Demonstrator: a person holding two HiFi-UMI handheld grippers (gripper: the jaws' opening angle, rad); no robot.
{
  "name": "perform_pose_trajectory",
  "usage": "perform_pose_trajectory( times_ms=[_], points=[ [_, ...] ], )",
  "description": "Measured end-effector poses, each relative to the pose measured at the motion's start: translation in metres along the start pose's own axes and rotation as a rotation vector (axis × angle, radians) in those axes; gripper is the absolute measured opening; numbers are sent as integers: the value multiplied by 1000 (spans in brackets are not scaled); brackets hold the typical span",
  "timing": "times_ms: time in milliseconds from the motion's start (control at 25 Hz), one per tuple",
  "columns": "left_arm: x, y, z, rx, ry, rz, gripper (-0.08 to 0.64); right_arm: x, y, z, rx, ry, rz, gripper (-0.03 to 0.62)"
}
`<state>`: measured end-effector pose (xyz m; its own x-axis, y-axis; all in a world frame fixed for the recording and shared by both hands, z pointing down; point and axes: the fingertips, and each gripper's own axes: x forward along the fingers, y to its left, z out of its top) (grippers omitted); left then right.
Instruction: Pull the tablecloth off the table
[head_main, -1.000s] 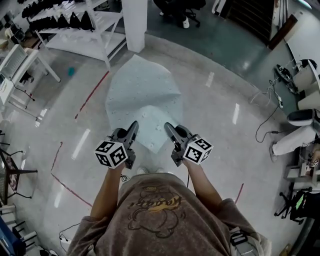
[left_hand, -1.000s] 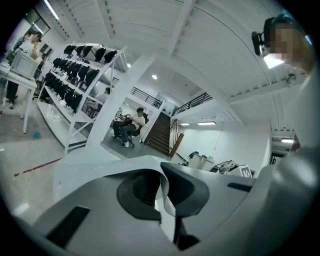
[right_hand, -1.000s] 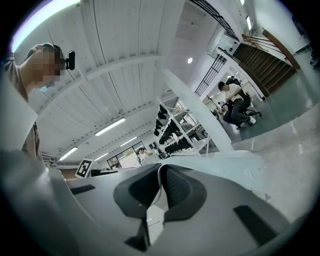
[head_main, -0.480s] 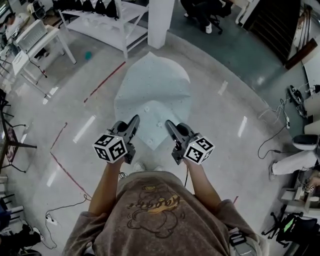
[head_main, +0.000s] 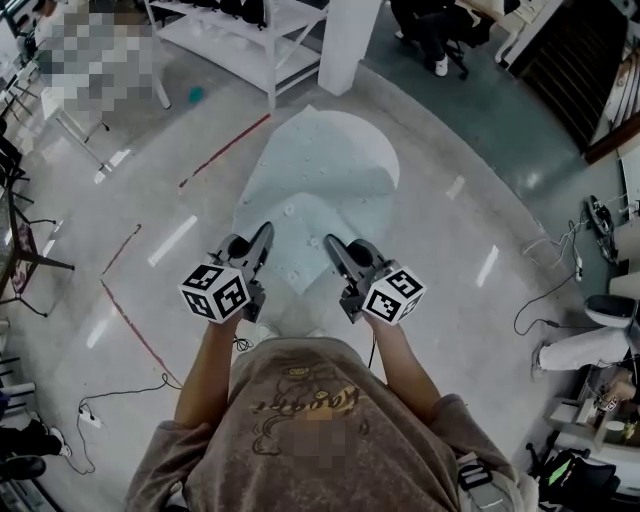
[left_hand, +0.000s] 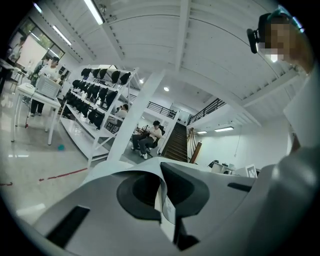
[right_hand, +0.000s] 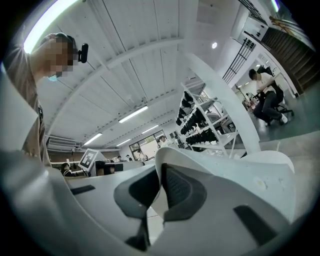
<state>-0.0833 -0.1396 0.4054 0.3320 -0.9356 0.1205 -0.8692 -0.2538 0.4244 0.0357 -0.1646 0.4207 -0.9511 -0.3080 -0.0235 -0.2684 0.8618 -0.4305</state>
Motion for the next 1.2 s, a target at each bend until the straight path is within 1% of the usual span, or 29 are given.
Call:
perform_pose_trajectory(
  times_ms=[160,280,440,680,1040,1200],
  points=[
    [-16,20,9,-1,-33,51,21,26,11,-4,-32,17,41,9],
    [-27,34,15,-6,-53,85,21,45,18,-8,-37,31,79,9],
    [-48,52,23,-19,-80,147,21,70,32,-15,-42,66,150,9],
    [-78,81,30,-32,-107,226,21,107,52,-28,-45,109,223,9],
    [-117,118,47,-35,-161,354,21,160,79,-38,-59,184,352,8],
    [-136,130,50,-18,-184,411,21,179,93,-44,-68,208,417,8]
  ],
)
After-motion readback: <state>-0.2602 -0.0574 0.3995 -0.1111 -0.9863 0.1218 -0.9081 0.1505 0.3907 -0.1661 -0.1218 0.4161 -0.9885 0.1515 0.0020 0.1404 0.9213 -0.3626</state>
